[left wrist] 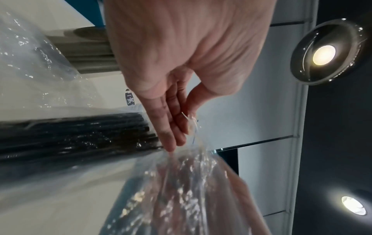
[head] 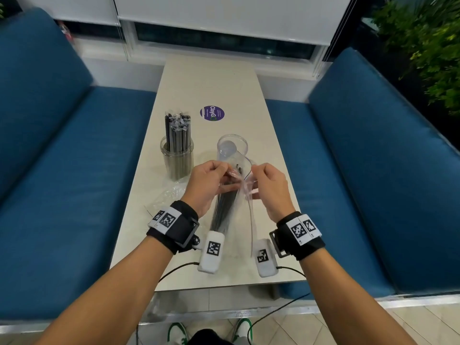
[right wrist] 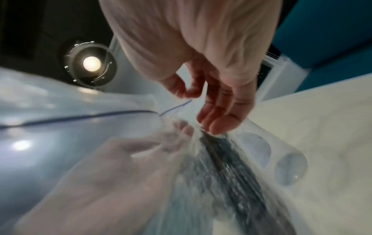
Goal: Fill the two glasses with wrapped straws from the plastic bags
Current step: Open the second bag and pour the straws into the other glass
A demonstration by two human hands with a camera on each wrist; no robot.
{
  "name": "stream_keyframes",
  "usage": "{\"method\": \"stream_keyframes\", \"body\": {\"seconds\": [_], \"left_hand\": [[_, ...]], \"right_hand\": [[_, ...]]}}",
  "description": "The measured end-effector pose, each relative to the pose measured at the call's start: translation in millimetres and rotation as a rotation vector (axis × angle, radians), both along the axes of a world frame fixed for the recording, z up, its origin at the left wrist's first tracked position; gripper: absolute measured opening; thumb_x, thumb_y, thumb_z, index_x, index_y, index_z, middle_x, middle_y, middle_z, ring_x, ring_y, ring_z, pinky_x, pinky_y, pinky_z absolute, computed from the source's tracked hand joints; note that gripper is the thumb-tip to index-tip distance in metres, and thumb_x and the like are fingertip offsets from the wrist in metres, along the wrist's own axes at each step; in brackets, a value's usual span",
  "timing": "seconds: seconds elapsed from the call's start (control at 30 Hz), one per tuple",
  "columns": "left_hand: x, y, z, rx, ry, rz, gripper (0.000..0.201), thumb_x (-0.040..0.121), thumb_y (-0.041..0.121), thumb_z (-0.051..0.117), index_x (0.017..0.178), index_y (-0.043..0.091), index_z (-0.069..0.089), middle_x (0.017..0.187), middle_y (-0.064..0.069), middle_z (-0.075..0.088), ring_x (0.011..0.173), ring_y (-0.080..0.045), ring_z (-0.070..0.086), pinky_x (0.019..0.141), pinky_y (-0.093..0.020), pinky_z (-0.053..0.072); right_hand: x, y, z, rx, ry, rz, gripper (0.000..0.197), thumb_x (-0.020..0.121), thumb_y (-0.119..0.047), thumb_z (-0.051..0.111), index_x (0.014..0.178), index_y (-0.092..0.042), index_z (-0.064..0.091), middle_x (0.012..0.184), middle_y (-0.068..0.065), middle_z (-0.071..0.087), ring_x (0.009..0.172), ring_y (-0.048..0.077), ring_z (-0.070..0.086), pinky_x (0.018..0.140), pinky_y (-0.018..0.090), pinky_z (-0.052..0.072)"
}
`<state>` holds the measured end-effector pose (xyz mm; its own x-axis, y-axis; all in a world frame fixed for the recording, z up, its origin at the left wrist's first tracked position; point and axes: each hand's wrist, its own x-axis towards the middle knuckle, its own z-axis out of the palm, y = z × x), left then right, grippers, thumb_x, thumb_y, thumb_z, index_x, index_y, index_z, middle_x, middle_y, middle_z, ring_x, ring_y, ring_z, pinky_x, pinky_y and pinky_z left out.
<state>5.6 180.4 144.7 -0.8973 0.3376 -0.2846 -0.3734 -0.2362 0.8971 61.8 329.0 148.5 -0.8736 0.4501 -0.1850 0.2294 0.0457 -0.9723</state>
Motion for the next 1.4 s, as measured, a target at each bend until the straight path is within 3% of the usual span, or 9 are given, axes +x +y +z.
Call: {"method": "stream_keyframes", "body": {"seconds": [0.1, 0.33, 0.67, 0.77, 0.83, 1.0, 1.07, 1.13, 1.4], "left_hand": [[1, 4, -1, -0.018, -0.020, 0.019, 0.022, 0.110, 0.007, 0.054, 0.094, -0.001, 0.066, 0.082, -0.014, 0.074, 0.069, -0.021, 0.074, 0.065, -0.029, 0.064], [12, 14, -14, -0.351, 0.124, -0.131, 0.028, 0.097, 0.025, 0.077, 0.093, -0.003, 0.077, 0.080, -0.013, 0.074, 0.073, -0.025, 0.066, 0.071, -0.037, 0.056], [13, 14, -8, 0.066, -0.210, -0.113, 0.031, 0.103, 0.000, 0.041, 0.078, 0.003, 0.059, 0.070, -0.014, 0.063, 0.069, -0.029, 0.062, 0.077, -0.041, 0.053], [19, 27, -8, 0.064, -0.228, -0.077, 0.021, 0.105, 0.004, 0.045, 0.094, 0.001, 0.063, 0.070, -0.010, 0.055, 0.062, -0.024, 0.057, 0.070, -0.039, 0.051], [20, 26, -10, 0.079, -0.231, -0.029, 0.025, 0.105, 0.002, 0.043, 0.085, 0.004, 0.059, 0.068, -0.011, 0.051, 0.056, -0.023, 0.055, 0.064, -0.038, 0.050], [10, 7, -8, 0.129, -0.378, 0.087, 0.028, 0.103, 0.006, 0.045, 0.079, 0.019, 0.044, 0.060, 0.003, 0.032, 0.043, -0.011, 0.031, 0.042, -0.024, 0.027], [9, 3, -7, -0.020, -0.299, 0.028, 0.005, 0.103, 0.022, 0.058, 0.099, 0.019, 0.058, 0.067, 0.004, 0.035, 0.044, -0.008, 0.031, 0.041, -0.022, 0.029], [11, 3, -8, -0.214, -0.179, -0.078, 0.033, 0.099, 0.044, 0.069, 0.122, 0.020, 0.065, 0.074, 0.004, 0.043, 0.048, -0.009, 0.036, 0.047, -0.023, 0.034], [13, 7, -16, -0.362, 0.091, 0.059, 0.036, 0.099, 0.048, 0.071, 0.108, 0.014, 0.081, 0.053, 0.024, 0.055, 0.065, -0.003, 0.051, 0.055, -0.022, 0.046]], "right_hand": [[9, -1, 3, 0.120, -0.078, 0.126, 0.038, 0.092, -0.039, 0.075, 0.089, -0.001, 0.067, 0.074, 0.009, 0.071, 0.059, 0.019, 0.067, 0.048, 0.028, 0.053], [15, 6, 6, 0.154, -0.012, 0.059, 0.014, 0.095, -0.011, 0.072, 0.085, -0.001, 0.069, 0.078, 0.018, 0.072, 0.059, 0.023, 0.072, 0.049, 0.035, 0.060], [21, 25, -2, -0.151, -0.079, -0.047, 0.016, 0.110, -0.011, 0.045, 0.096, -0.009, 0.053, 0.077, 0.010, 0.058, 0.063, 0.021, 0.061, 0.060, 0.043, 0.060], [23, 12, 4, -0.201, -0.062, 0.108, 0.006, 0.102, -0.007, 0.059, 0.101, -0.013, 0.058, 0.079, 0.004, 0.063, 0.067, 0.018, 0.064, 0.064, 0.036, 0.055], [25, 13, -1, -0.092, -0.066, 0.140, 0.040, 0.090, 0.010, 0.067, 0.121, -0.012, 0.054, 0.091, 0.002, 0.060, 0.074, 0.016, 0.063, 0.069, 0.037, 0.057], [32, 42, -6, -0.097, -0.028, -0.071, 0.043, 0.088, 0.021, 0.062, 0.120, -0.006, 0.055, 0.096, 0.014, 0.070, 0.078, 0.025, 0.068, 0.060, 0.031, 0.060], [32, 51, -4, -0.132, -0.005, -0.138, 0.037, 0.092, 0.018, 0.057, 0.121, -0.005, 0.054, 0.095, 0.017, 0.074, 0.074, 0.027, 0.067, 0.057, 0.030, 0.056], [28, 48, -3, -0.175, -0.007, -0.115, 0.033, 0.094, 0.015, 0.050, 0.118, -0.007, 0.056, 0.089, 0.014, 0.073, 0.066, 0.022, 0.062, 0.056, 0.029, 0.051], [20, 55, -7, -0.139, 0.047, -0.324, 0.038, 0.089, 0.013, 0.038, 0.094, -0.018, 0.059, 0.074, 0.001, 0.051, 0.060, 0.013, 0.042, 0.049, 0.025, 0.037]]}}
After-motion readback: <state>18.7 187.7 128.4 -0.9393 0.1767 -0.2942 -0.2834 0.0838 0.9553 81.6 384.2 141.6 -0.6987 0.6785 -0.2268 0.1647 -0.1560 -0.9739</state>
